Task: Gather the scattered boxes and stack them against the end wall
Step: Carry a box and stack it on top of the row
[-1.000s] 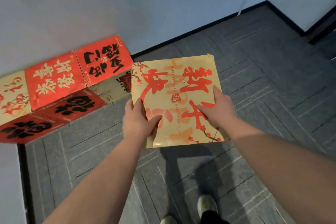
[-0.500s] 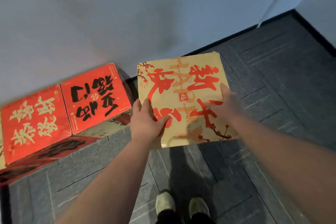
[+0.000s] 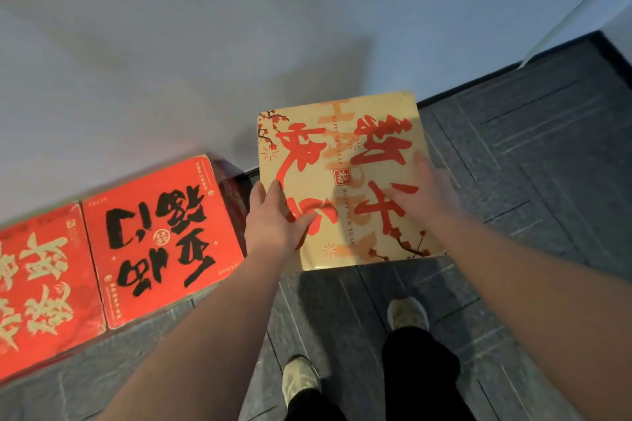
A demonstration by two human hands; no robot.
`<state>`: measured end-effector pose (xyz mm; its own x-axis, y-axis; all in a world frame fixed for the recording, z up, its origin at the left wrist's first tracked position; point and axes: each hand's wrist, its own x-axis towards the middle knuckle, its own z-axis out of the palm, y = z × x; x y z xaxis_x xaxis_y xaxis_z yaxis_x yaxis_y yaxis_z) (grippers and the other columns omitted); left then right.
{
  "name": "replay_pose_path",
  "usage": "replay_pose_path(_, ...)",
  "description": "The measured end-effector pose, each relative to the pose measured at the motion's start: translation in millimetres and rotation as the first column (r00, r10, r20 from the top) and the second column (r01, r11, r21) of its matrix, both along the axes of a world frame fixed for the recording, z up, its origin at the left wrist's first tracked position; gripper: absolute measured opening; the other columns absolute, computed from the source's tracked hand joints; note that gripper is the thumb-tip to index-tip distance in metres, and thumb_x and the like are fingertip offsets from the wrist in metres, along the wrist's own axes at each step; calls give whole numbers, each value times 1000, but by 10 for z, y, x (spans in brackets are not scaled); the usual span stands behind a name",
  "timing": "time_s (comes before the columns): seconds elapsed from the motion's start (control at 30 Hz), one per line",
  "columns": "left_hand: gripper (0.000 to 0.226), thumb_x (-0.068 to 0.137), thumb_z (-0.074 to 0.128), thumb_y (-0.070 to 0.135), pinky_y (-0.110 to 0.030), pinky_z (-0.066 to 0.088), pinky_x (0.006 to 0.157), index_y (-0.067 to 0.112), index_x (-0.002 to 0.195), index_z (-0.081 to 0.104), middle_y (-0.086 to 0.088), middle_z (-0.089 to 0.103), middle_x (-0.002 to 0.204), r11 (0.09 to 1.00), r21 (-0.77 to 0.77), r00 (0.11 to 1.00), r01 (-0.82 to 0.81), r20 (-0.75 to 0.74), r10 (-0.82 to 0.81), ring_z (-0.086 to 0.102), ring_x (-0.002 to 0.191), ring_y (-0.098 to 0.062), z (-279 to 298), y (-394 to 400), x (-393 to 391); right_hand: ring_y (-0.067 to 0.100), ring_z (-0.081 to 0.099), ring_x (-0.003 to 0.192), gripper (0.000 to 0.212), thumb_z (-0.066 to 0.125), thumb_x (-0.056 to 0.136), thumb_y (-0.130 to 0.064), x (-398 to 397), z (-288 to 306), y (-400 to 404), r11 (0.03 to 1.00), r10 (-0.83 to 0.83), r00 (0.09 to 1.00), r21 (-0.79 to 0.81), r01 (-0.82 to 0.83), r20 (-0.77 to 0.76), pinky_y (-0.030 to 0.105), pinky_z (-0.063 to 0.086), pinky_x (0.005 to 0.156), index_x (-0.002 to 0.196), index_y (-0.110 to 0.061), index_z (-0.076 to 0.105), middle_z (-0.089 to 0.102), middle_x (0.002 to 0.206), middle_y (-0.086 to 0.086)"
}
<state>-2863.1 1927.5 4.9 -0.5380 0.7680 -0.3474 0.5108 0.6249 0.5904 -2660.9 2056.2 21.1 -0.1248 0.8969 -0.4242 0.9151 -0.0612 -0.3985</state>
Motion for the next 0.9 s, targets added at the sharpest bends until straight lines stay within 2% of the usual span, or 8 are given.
replay_pose_path(0.07, 60, 75, 74, 46, -27, 38, 86, 21, 122, 46, 0, 39, 137, 999, -25, 999, -32, -11, 31, 40, 123, -17, -193, 53, -49, 25, 56, 106, 85, 67, 83, -49, -79, -225, 125, 1000, 28, 1000, -8, -28, -4, 43, 49, 85, 149, -31, 17, 46, 126, 9)
replay_pose_path(0.17, 61, 74, 75, 46, -33, 43, 91, 23, 122, 46, -3, 36, 141, 993, -53, 995, -103, -6, 102, 45, 120, -20, -483, 66, -78, 24, 55, 109, 85, 67, 82, -51, -188, -546, 261, 996, 87, 996, -37, -87, -8, 43, 49, 87, 148, -31, 19, 47, 129, 8)
replay_pose_path(0.3, 65, 73, 73, 50, -37, 43, 95, 23, 125, 45, -6, 34, 144, 982, -112, 988, -151, -35, 148, 38, 129, -22, -865, 120, -117, 25, 55, 113, 86, 67, 82, -50, -303, -935, 439, 983, 161, 987, -81, -162, -28, 44, 48, 92, 149, -29, 18, 50, 130, 8)
replay_pose_path(0.47, 67, 74, 75, 47, -35, 41, 97, 23, 129, 43, -3, 29, 149, 964, -149, 976, -219, -44, 215, 38, 131, -20, -1175, 219, -132, 26, 51, 119, 86, 67, 84, -48, -404, -1293, 601, 970, 219, 975, -100, -221, -33, 44, 45, 97, 151, -25, 18, 44, 137, 10)
replay_pose_path(0.67, 84, 74, 75, 48, -38, 39, 104, 26, 144, 33, -1, 17, 156, 944, -169, 959, -284, -51, 279, 33, 137, -22, -1376, 283, -167, 24, 49, 120, 84, 64, 86, -49, -474, -1569, 708, 963, 243, 969, -110, -248, -52, 42, 45, 96, 151, -30, 15, 40, 139, 8)
replay_pose_path(0.9, 86, 77, 73, 46, -39, 43, 98, 29, 147, 27, 2, 8, 159, 929, -187, 948, -318, -74, 310, 35, 136, -23, -1434, 294, -186, 25, 43, 126, 84, 65, 87, -44, -548, -1702, 719, 960, 249, 964, -107, -258, -91, 42, 41, 101, 152, -31, 13, 35, 142, 8)
